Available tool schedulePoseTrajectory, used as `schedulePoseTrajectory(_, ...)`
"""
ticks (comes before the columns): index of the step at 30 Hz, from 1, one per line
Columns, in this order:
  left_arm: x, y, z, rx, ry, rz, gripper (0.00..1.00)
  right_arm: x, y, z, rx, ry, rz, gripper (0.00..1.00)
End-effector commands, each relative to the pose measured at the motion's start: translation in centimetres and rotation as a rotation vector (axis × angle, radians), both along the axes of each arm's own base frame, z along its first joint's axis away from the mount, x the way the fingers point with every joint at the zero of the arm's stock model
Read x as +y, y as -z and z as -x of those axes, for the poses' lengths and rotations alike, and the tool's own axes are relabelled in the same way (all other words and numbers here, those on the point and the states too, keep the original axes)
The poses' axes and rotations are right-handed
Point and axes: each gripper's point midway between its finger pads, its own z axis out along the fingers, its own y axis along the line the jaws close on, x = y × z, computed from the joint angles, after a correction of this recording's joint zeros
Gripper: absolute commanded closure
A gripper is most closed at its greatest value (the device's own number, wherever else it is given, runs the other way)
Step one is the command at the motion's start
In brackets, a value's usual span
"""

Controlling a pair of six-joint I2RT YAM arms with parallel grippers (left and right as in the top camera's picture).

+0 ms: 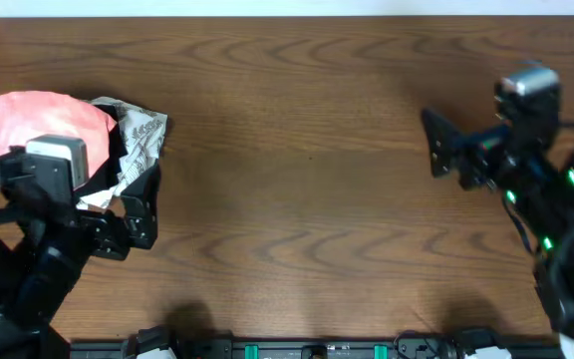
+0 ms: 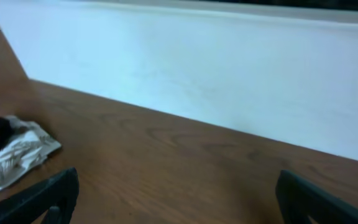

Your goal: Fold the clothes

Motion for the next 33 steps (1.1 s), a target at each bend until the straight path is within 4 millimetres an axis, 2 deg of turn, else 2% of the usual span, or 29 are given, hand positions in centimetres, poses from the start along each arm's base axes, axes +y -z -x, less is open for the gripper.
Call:
schedulePoseTrajectory(1,0.6,1.1,-0.4,0.041,-0.020,-0.025,0.02,-0.9,-0.6,1.3,-0.002,0.051,-0.024,0.01)
schedulePoseTrajectory(5,0.6,1.4,-0.4,0.053,-0.020,-0.021,0.02,-1.1,0.7,2.6,0.054,0.052,-0.013,0.01)
schedulePoseTrajectory(11,0.7,1.6,-0.5,0.061,-0.019,-0.019,0.02,-1.0,3.1,3.4,0.155,0.039,0.003,0.01)
schedulePoseTrajectory(20,0.7,1.7,-0.7,0.069,-0.019,-0.017,0.02,2.4,2.9,5.0,0.179,-0.172,-0.062,0.01)
schedulePoseTrajectory(29,0.7,1.7,-0.7,0.069,-0.019,-0.017,0.02,1.3,3.4,4.6,0.136,-0.143,0.077,0.01)
schedulePoseTrajectory(33,0.7,1.7,-0.7,0.069,-0.019,-0.017,0.02,-0.4,3.8,4.1,0.150,-0.037,0.103,0.01)
